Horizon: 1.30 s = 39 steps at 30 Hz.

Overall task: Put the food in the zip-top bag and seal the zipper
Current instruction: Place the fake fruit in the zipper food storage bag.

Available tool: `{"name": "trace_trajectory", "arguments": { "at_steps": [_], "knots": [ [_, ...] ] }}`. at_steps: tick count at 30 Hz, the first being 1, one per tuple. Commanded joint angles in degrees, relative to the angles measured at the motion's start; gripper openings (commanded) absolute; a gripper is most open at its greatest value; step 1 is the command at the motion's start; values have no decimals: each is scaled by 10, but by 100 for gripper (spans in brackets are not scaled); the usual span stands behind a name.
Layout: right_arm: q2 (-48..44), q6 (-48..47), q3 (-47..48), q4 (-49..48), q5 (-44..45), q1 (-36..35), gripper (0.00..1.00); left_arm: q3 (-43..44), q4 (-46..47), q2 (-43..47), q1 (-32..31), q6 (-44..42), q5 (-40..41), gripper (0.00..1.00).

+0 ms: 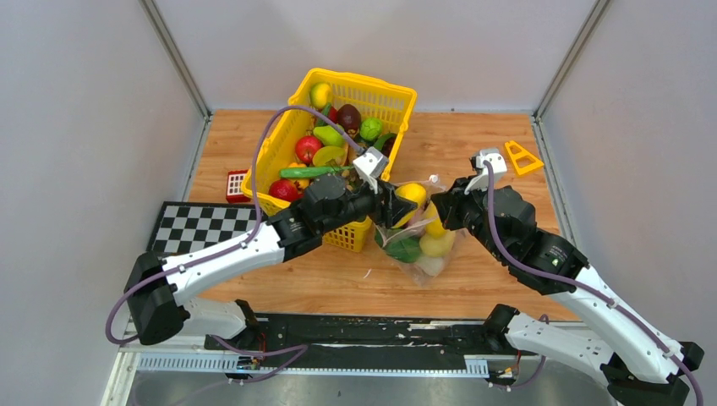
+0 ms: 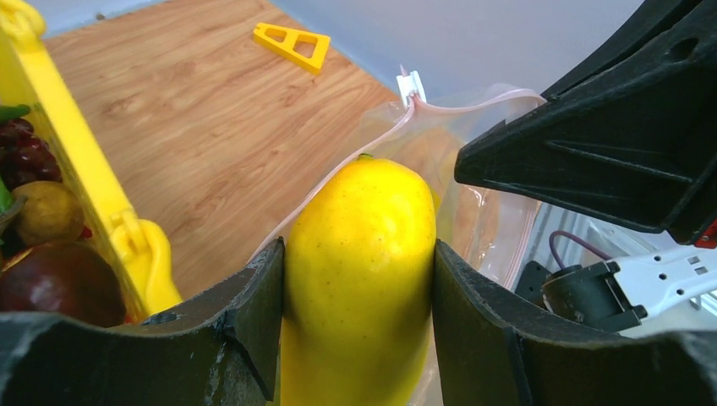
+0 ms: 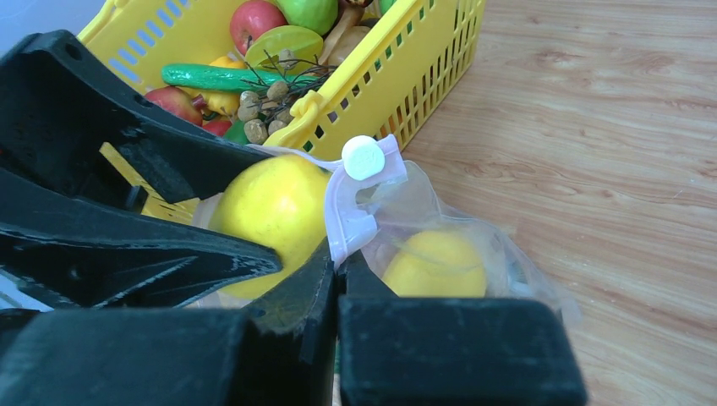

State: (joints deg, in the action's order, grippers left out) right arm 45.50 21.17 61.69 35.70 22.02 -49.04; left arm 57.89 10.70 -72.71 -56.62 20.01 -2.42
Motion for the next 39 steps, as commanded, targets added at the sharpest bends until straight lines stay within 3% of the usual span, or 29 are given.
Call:
{"name": "trace_trajectory", "arguments": {
  "at_steps": [1,9,17,23,30,39],
  "knots": [
    [-13,6,7,-43,3,2,0,53,-23,-39,-4,-8,-36,38],
    [-22,11,0,-47,11,2,0,81,-19,-83,-10,22,-42,44],
    [-23,10,-3,-44,29,2,0,90,-34,-71,-10,9,-71,82],
    [-23,15,-11,-47,47,2,0,131,-129,-32,-10,-36,-87,95],
    [-34,25,-18,-47,74,4,0,129,-216,24,-10,-73,-110,96],
    [-41,29,-21,-47,78,7,0,110,-353,50,-30,-85,-82,87]
  ]
}}
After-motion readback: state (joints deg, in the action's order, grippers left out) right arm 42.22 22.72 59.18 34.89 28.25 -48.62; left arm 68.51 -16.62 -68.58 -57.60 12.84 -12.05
